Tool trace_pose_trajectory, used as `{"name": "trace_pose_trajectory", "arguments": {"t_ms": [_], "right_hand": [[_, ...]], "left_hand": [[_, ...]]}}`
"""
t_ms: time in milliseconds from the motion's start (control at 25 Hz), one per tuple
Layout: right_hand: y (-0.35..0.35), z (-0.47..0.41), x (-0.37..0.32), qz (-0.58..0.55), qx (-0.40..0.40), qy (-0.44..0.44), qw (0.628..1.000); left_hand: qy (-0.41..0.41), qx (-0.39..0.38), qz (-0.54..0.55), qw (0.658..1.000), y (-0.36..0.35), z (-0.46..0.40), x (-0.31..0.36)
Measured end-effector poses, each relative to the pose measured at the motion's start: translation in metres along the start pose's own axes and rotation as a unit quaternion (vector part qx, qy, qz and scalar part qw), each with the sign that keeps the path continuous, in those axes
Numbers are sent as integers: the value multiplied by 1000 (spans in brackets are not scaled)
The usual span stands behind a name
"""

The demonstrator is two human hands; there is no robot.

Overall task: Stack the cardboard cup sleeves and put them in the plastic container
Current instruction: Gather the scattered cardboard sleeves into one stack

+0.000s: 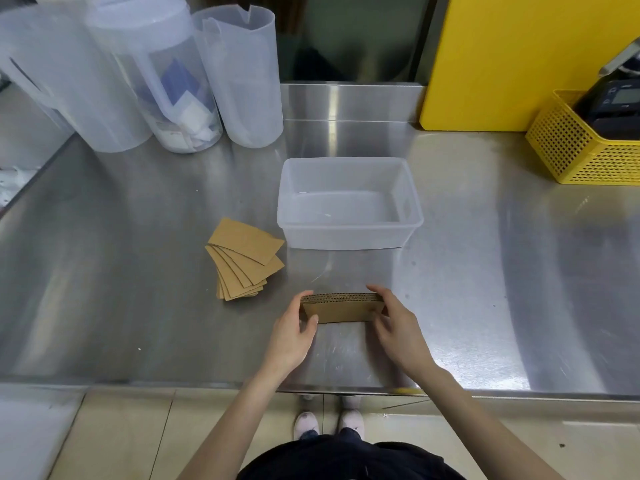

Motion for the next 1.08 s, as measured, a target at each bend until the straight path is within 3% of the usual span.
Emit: {"name": "trace_pose_trajectory", "arguments": {"t_ms": [160,480,800,1080], "right_hand": [[5,0,1,-10,30,-2,999],[1,-2,5,21,12,-10,1000],[9,-11,-7,-10,-3,-13,1000],[6,-32,-33,-35,-28,-8,999]], "left_hand": [[-19,19,-9,1000,1,-1,6],[9,6,-81,997,-2,-8,-11],[-10,18,-66,998,13,-8,5],[-22,85,-10,996,56,-15,24]]}}
Point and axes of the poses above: each hand's wrist, its own z-axis away from the middle knuckle, its own y-axis out of the back of the hand, x = y × z, the point moved 10 cm from there along -z, towards the middle knuckle, and after that the axes turned 4 degrees about -x, right-handed, at the moved point
